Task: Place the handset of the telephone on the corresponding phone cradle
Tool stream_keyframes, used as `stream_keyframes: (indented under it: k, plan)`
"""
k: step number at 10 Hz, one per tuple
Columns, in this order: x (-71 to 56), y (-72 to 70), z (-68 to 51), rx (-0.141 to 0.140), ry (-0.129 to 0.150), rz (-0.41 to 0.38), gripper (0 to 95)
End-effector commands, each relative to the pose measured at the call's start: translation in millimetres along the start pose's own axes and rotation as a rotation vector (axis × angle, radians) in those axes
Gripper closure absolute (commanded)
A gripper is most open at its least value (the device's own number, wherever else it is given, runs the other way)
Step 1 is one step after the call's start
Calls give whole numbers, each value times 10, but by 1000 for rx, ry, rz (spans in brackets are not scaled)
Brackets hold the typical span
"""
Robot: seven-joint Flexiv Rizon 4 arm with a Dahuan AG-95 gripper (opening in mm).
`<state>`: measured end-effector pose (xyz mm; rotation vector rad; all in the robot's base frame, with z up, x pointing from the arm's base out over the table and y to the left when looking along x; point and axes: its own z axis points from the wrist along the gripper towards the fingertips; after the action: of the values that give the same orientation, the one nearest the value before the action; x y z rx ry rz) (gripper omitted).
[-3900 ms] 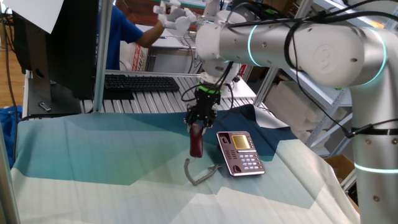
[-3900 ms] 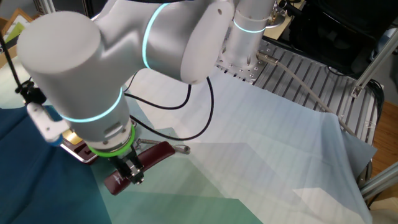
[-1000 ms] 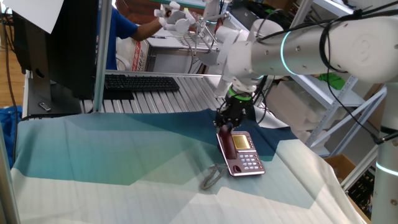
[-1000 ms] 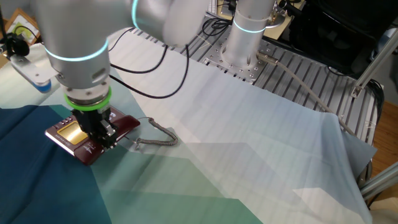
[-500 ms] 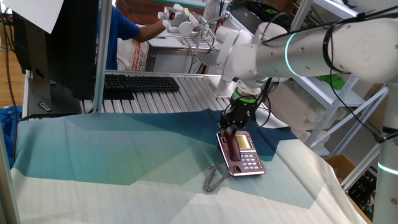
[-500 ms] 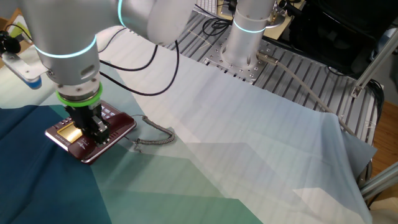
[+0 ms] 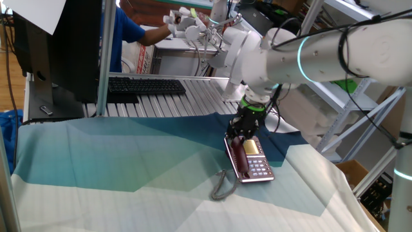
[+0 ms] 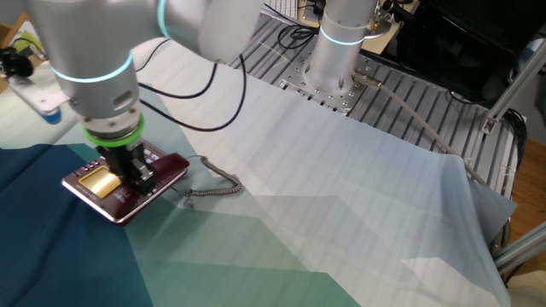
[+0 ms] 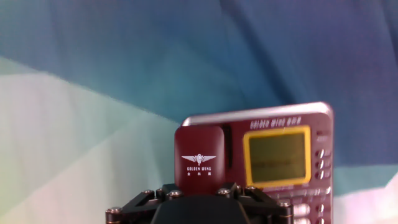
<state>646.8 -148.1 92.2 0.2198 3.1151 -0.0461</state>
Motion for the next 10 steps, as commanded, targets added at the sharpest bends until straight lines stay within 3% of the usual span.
stream_keyframes:
  k: [1,5,7,10]
  plan:
    - [51,14,5,5,0,-7,950]
    - [50,14,6,15,-6,-40,950]
    - [47,11,5,29,-10,-96,950]
    - [43,12,13,20,-21,-147,950]
